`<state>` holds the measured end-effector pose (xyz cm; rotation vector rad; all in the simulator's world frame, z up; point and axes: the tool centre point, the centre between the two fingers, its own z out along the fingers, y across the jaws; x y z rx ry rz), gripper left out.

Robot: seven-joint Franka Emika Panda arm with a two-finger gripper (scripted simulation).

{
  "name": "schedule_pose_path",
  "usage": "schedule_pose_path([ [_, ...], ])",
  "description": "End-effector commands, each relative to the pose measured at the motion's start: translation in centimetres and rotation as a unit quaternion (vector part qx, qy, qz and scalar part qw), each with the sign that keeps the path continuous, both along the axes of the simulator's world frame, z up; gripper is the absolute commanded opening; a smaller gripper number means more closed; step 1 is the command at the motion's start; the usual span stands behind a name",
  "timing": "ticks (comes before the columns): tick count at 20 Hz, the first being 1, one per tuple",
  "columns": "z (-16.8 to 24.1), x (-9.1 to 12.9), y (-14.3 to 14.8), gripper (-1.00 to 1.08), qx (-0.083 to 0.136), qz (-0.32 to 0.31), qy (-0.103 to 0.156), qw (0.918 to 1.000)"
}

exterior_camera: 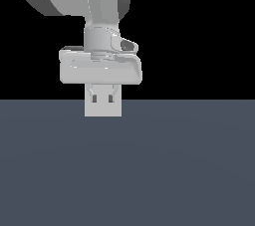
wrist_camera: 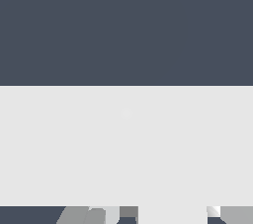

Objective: Plug the charger into the wall socket.

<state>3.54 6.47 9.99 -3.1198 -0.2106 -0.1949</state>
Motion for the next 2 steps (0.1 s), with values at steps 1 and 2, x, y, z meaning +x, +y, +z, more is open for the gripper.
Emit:
schedule_pose_path([
  [1,0.02,0.25,0.03,-1.00,0.000,0.000,0.000,1.0000],
  [2,0.02,0.27,0.03,-1.00,0.000,0.000,0.000,1.0000],
])
